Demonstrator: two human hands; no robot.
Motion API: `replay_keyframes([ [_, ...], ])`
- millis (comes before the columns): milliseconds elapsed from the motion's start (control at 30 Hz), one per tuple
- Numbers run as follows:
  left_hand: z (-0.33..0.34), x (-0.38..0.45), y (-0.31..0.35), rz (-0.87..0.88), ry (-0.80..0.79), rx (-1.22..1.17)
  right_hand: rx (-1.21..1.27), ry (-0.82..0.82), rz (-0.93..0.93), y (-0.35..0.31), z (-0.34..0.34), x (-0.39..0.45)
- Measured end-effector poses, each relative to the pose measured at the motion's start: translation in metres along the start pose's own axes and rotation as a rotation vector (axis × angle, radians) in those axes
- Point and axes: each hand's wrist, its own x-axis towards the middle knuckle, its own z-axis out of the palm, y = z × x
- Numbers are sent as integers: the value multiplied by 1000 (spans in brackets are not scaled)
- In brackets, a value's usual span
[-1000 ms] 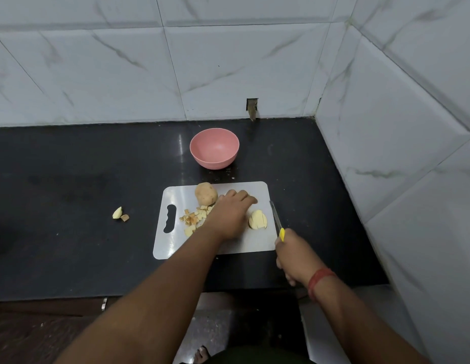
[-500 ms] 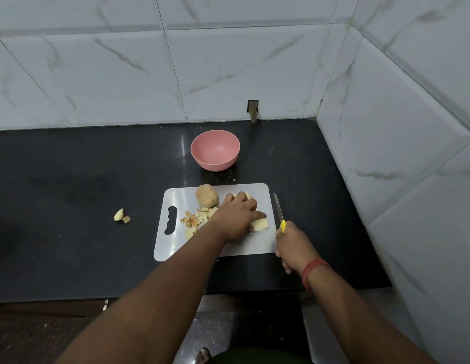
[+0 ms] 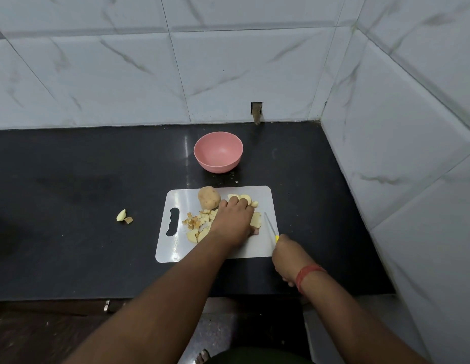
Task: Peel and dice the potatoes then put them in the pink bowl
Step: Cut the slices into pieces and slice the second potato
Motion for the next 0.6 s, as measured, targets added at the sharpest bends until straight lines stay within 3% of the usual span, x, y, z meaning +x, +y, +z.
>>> replay_keyframes([
  [300, 2, 1, -2, 15, 3, 9, -85, 1, -30, 1, 6, 9],
  [600, 6, -8, -8, -2, 55, -101, -126, 12, 80, 3, 14, 13],
])
